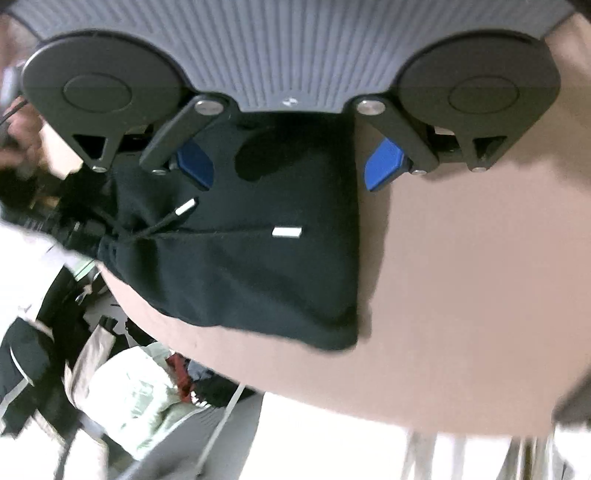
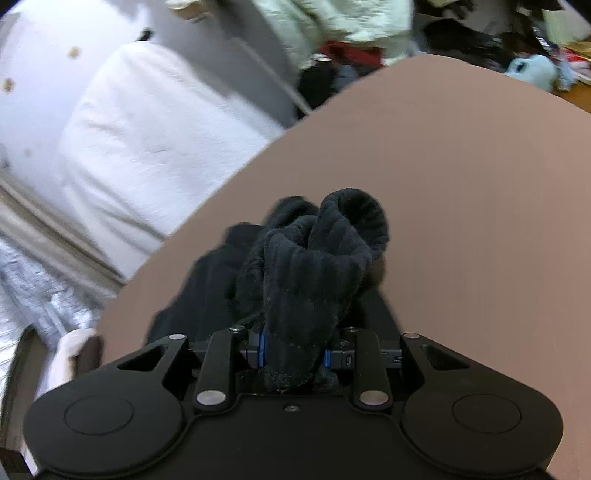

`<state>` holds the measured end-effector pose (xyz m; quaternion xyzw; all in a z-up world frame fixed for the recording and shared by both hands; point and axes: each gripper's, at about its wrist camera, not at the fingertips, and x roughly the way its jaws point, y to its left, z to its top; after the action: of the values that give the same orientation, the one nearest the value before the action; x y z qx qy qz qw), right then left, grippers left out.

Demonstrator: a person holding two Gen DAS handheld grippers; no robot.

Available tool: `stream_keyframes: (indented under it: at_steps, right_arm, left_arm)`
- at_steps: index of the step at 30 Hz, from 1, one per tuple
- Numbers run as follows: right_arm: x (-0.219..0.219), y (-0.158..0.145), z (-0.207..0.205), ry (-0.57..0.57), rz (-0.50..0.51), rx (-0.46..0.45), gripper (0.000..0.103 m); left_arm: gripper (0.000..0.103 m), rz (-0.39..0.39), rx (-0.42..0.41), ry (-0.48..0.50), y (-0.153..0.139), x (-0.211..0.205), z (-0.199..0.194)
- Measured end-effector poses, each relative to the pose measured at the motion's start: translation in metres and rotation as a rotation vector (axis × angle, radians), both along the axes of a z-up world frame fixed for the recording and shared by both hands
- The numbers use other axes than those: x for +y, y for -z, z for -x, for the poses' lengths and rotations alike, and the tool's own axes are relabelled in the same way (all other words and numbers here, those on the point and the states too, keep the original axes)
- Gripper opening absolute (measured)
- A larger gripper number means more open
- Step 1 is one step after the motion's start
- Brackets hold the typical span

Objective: Fold clothes

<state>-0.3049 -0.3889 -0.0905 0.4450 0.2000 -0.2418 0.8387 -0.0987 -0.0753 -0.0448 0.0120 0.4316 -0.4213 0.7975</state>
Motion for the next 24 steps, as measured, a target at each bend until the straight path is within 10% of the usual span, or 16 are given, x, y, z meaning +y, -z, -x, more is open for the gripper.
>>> stream_keyframes:
  at_steps: [5, 13, 24]
  right_arm:
    - [-0.004, -0.040, -0.020, -0.158, 0.114, -0.031, 0.030]
    - [-0.043, 0.005, 0.013, 0.012, -0.109, 0.239, 0.055]
    - [-0.028, -0.051, 0.041, 0.048, 0.152, 0.056, 0.060]
  left_arm:
    - [0.091, -0.014, 0.007, -0.024, 0.000, 0.004, -0.012]
    - [0.097, -0.172, 0.246, -0.050, 0.046, -0.006, -0.031]
    - [0.095, -0.084, -0.010, -0.103, -0.007, 0.012, -0.023]
